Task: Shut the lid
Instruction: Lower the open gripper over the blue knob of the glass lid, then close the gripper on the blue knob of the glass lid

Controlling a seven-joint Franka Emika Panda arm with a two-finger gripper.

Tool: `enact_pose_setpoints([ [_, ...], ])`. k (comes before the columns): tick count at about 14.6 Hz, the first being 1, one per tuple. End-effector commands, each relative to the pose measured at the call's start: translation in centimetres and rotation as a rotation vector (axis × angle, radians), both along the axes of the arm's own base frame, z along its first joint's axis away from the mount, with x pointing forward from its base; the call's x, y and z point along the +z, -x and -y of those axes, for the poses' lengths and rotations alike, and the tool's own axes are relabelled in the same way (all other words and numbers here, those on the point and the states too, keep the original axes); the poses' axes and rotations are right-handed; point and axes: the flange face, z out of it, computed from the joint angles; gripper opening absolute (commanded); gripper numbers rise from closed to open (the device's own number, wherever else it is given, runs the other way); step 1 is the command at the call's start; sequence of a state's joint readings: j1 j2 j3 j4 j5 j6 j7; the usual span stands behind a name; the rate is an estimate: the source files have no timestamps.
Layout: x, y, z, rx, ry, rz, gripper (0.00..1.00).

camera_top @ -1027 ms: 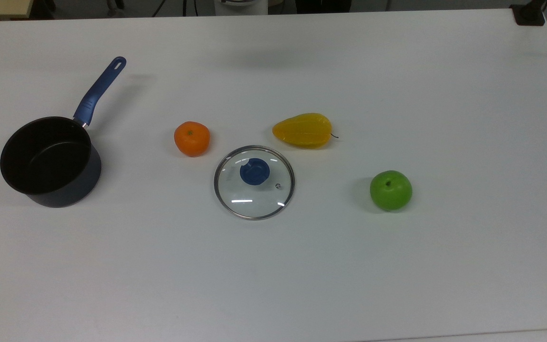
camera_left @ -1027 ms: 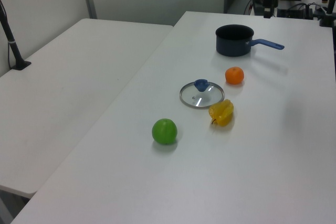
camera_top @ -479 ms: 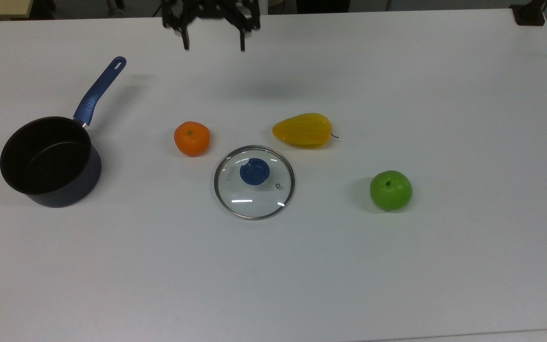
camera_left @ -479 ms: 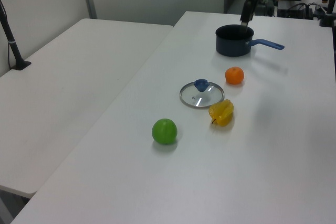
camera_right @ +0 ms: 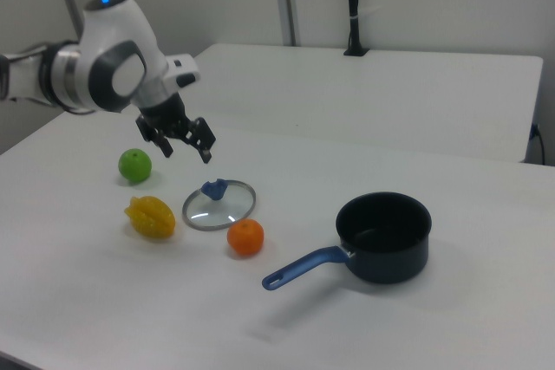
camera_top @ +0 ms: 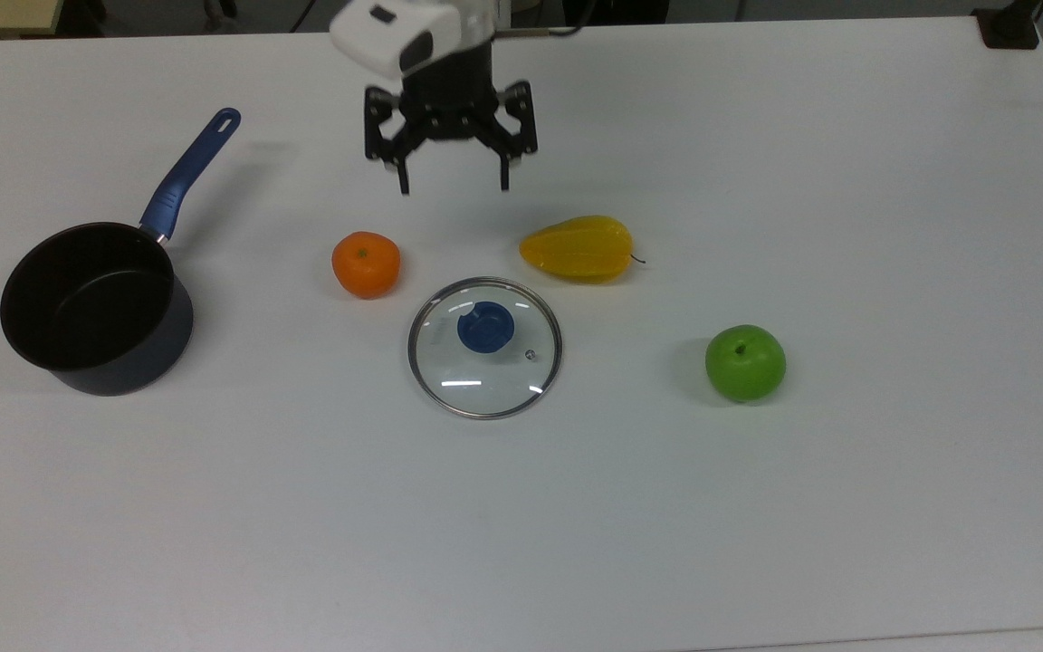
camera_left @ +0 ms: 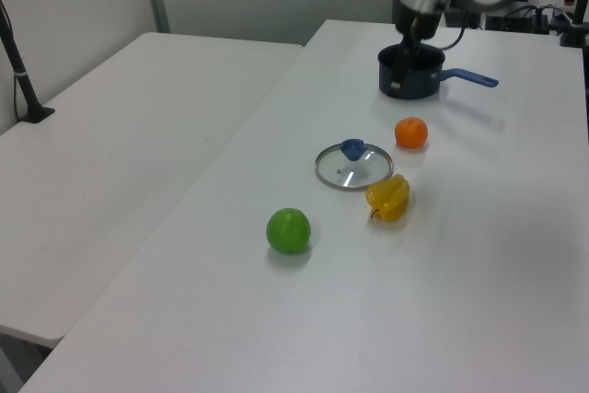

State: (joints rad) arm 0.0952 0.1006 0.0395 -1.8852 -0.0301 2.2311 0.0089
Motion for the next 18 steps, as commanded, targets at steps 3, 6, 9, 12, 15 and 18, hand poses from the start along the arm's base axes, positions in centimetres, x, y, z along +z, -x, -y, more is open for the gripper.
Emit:
enact_pose_setpoints([
  [3, -7.0, -2.1, -1.6, -0.004, -0.045, 0.096, 1.0],
  [6, -10.5, -2.7, -1.8, -0.011, -0.062, 0.16, 1.0],
  [9, -13.2, -3.4, -2.2, -0.006, -0.07, 0.187, 1.0],
  [12, -14.6, -3.7, -2.3, -0.004, -0.074, 0.208, 1.0],
  [15, -14.5, -3.8, -2.3, -0.009, -0.077, 0.218, 0.99],
  [18, -14.8, -3.9, -2.5, -0.035, -0.086, 0.214, 0.93],
])
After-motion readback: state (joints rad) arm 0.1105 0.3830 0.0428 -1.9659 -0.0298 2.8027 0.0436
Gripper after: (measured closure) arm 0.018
